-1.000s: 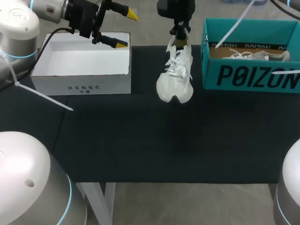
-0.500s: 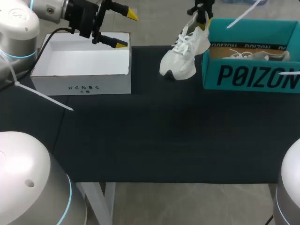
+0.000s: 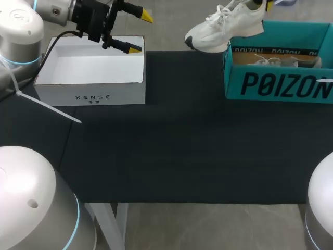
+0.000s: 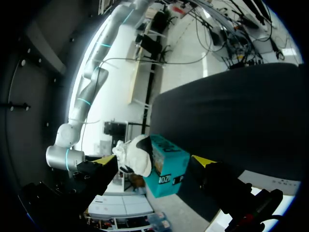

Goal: Take the shoe out of the shoebox, open the shoe tongue, remove and reinsert the insole, then place the shoe into the shoebox

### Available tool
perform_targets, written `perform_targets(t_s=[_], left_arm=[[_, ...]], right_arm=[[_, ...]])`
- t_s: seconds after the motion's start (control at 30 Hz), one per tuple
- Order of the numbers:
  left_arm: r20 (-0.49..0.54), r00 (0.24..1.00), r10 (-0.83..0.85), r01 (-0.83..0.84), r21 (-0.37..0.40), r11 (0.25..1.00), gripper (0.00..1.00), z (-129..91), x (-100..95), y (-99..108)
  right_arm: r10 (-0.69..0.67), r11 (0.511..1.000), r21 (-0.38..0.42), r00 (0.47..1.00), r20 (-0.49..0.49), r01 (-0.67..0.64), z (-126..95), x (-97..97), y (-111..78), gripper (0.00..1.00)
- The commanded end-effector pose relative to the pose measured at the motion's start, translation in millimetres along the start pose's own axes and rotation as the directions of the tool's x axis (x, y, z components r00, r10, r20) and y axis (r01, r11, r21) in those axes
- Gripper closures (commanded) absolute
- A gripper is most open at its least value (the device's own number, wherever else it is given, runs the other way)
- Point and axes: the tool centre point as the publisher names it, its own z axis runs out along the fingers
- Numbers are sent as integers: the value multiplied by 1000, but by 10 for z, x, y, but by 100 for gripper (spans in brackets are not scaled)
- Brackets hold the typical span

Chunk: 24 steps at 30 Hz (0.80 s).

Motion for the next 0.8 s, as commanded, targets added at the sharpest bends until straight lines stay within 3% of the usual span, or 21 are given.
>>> perform_targets(t_s=[0.03, 0.33, 0.4, 0.47, 0.57, 0.7, 0.8], left_arm=[[-5, 1000, 0, 0, 2, 1000, 0, -6, -5, 5], [-5, 1000, 0, 0, 2, 1000, 0, -6, -5, 5], [-5, 1000, 0, 0, 2, 1000, 0, -6, -5, 5], [-5, 1000, 0, 0, 2, 1000, 0, -6, -5, 5], [-5, 1000, 0, 0, 2, 1000, 0, -6, -5, 5], [-5, 1000, 0, 0, 2, 1000, 0, -6, -5, 5], [-5, 1000, 0, 0, 2, 1000, 0, -6, -5, 5]], right_arm=[[383, 924, 11, 923, 25, -383, -26, 11, -5, 100], [399, 917, 14, 917, 12, -399, 29, -13, 5, 100], [453, 891, -63, 890, 46, -450, 72, -187, 49, 100], [443, 885, -162, 896, 6, -436, 14, -353, 88, 100], [431, 879, -275, 897, 101, -391, -105, -668, 135, 100], [459, 864, -302, 876, 147, -403, -108, -963, 110, 100], [471, 867, -279, 862, 186, -413, -16, -1160, 87, 100]])
